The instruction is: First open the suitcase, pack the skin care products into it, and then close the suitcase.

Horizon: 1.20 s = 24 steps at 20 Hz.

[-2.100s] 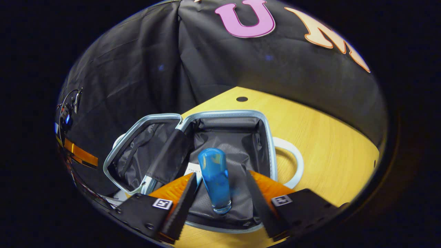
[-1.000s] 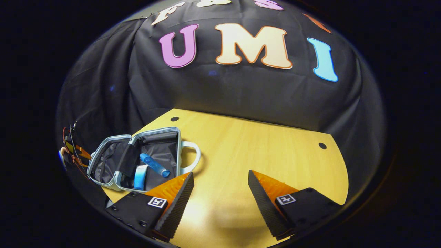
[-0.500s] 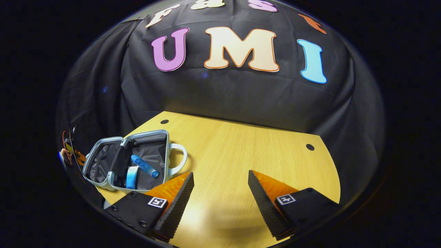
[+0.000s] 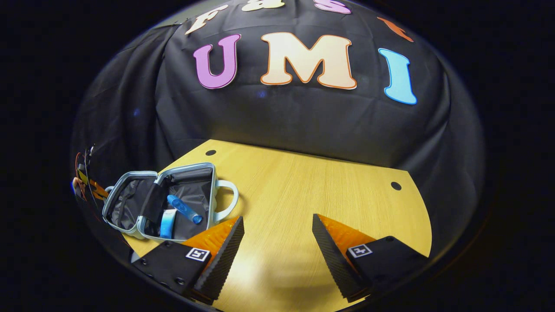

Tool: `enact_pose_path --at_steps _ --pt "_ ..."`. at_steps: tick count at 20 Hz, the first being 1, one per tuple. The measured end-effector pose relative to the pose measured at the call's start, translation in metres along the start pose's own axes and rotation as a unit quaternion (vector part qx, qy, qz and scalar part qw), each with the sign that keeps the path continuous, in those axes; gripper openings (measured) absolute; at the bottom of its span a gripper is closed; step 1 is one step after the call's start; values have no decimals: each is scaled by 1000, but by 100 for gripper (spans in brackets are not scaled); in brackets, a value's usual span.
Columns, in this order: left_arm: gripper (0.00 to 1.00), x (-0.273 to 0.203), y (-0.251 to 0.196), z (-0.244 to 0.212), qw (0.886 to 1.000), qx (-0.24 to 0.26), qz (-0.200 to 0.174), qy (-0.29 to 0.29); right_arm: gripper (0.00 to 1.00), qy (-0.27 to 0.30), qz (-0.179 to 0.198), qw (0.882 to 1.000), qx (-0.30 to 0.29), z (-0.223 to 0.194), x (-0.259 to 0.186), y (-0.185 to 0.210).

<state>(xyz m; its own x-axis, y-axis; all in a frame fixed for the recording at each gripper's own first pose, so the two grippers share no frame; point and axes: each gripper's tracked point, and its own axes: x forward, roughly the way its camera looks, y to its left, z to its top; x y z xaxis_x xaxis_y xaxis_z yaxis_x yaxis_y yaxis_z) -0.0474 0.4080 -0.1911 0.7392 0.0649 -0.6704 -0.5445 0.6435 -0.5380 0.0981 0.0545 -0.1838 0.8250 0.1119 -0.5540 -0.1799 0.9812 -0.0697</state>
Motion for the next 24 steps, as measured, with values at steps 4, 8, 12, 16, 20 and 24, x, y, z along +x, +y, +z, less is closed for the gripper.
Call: enact_pose_path --at_steps 4,8,12,16,20,24 --pt "2 -36 -43 19 998 42 -24 -34 96 -7 10 1000 0 5 4 0" --pt "2 -67 -97 27 992 103 -41 -62 97 -14 19 1000 7 10 6 -2" --pt "4 -88 -167 25 982 153 -81 -77 97 -27 27 999 16 16 3 -9" --pt "6 -99 -244 16 968 188 -146 -80 99 -33 24 999 22 14 -5 -18" --pt "6 -85 -322 -15 951 237 -194 -50 99 -42 10 999 19 10 -18 -35" --pt "6 -64 -393 -53 934 250 -254 0 97 -45 -2 999 29 1 -33 -51"
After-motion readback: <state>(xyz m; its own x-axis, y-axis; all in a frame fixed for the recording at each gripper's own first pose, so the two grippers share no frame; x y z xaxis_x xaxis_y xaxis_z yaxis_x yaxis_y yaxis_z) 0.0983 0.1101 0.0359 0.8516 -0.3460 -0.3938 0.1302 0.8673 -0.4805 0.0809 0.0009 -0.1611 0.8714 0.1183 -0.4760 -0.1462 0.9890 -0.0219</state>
